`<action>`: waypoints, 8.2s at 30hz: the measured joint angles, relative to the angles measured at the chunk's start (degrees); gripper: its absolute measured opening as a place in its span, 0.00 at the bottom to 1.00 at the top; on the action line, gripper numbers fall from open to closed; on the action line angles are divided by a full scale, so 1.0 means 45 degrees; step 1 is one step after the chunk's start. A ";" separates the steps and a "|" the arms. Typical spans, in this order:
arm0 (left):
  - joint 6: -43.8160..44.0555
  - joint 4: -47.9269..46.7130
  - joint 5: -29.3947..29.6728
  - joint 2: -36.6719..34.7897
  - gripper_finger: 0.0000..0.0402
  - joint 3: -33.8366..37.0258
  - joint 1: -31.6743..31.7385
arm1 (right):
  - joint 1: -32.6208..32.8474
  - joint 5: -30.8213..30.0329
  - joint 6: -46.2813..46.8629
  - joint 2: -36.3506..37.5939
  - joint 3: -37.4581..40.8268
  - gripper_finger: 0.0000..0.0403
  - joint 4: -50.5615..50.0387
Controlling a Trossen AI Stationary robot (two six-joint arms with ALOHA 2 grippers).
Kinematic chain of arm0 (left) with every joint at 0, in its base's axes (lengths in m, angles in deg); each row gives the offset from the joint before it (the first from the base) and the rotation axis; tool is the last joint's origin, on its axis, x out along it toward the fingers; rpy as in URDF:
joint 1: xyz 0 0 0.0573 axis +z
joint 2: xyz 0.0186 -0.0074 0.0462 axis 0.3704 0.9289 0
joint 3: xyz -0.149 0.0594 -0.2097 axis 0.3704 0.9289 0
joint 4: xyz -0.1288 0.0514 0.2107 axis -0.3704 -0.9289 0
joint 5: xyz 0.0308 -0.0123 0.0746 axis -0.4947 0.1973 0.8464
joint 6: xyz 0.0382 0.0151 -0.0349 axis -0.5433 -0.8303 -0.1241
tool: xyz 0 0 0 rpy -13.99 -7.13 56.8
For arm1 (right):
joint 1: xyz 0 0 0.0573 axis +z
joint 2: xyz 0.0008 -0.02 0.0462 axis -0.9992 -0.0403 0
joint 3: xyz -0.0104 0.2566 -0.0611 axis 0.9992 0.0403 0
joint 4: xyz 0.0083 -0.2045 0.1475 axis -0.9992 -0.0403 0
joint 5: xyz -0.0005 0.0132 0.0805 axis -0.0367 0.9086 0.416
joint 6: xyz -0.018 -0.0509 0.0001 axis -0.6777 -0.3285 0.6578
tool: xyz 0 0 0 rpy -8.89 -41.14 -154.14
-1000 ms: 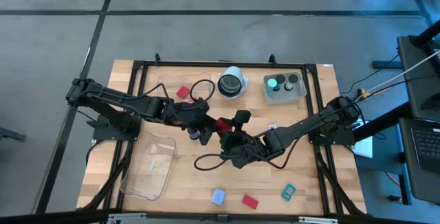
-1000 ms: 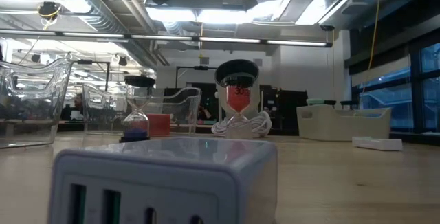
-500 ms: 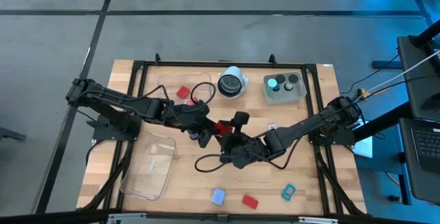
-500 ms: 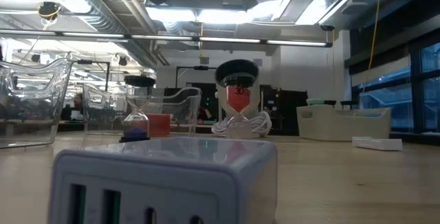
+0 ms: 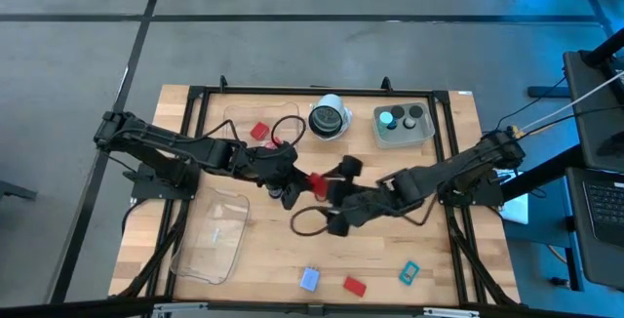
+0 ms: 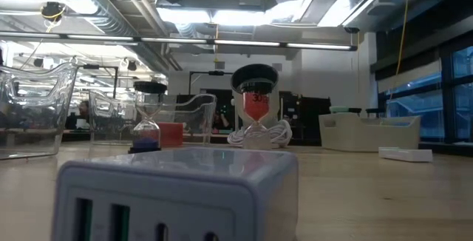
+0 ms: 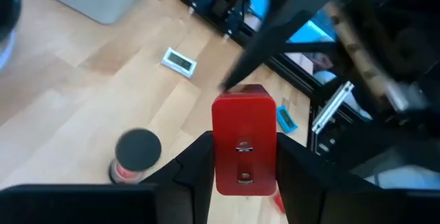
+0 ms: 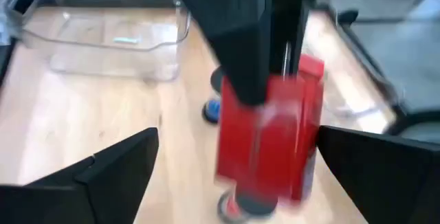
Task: Pick & Place Office items
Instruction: Put the red charger adapter into the top transparent bin, then put the dark blue hourglass into the gray bin
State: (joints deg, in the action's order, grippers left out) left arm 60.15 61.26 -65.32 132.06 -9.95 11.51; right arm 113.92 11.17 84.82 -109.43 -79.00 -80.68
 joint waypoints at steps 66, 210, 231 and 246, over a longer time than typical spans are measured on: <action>-0.0546 -0.6988 0.1587 0.0047 0.31 0.4007 0.8396 | 0.1220 0.0743 0.5897 0.1851 0.0005 0.92 -0.6306; -0.6202 -0.4007 0.0014 0.0202 0.63 0.3598 0.0612 | 0.2711 0.3235 0.6899 -0.1427 0.0010 0.92 -0.5619; -0.5997 -0.3684 -0.0390 0.0324 0.54 0.3599 0.0610 | 0.2711 0.3233 0.6903 -0.1427 0.0010 0.92 -0.5602; -0.4116 -0.3862 0.0906 -0.1104 0.53 0.2113 0.0189 | 0.2500 0.1038 0.7426 -0.1427 0.0010 0.92 -0.5621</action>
State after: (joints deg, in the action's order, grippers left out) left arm 41.63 43.88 -61.25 127.09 -0.44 12.36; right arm 125.17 15.84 118.24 -115.85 -78.96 -105.98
